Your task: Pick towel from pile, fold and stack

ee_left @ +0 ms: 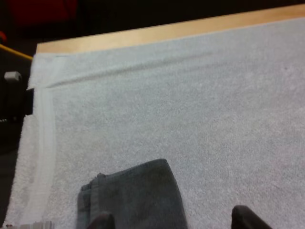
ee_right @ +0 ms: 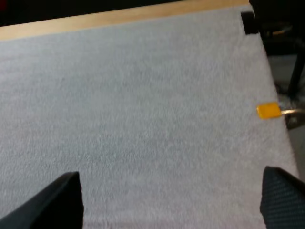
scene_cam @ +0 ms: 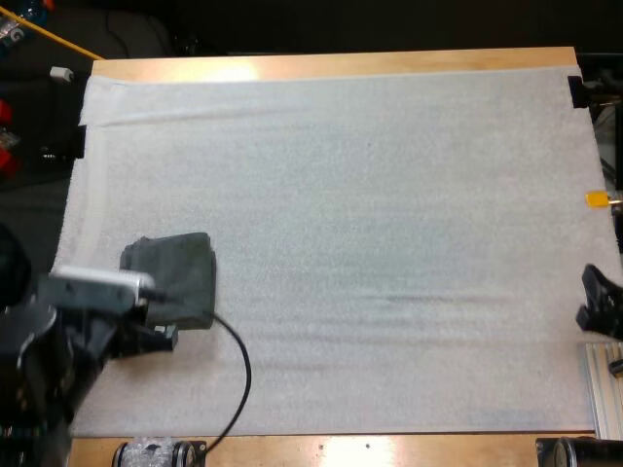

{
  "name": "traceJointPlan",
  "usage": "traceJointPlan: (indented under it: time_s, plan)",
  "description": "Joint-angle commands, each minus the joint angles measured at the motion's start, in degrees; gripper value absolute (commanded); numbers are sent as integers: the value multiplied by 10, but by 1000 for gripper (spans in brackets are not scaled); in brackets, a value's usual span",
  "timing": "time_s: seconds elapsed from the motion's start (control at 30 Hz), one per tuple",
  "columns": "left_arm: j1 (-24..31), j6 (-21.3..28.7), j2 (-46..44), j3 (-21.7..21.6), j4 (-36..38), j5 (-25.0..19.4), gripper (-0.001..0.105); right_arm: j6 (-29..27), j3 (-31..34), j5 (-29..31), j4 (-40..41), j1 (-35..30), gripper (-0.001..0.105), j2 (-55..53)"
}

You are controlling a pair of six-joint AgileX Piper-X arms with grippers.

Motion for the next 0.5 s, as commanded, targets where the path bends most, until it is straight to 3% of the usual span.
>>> traceJointPlan:
  time_s: [0.0,0.47]
  plan:
    - [-3,-1,-14,1,6,-6,49,-9,-3,1,14,-3,74,-15]
    - [-3,8,-219,107,51,-6,49,-9,-2,1,86,-3,74,-157]
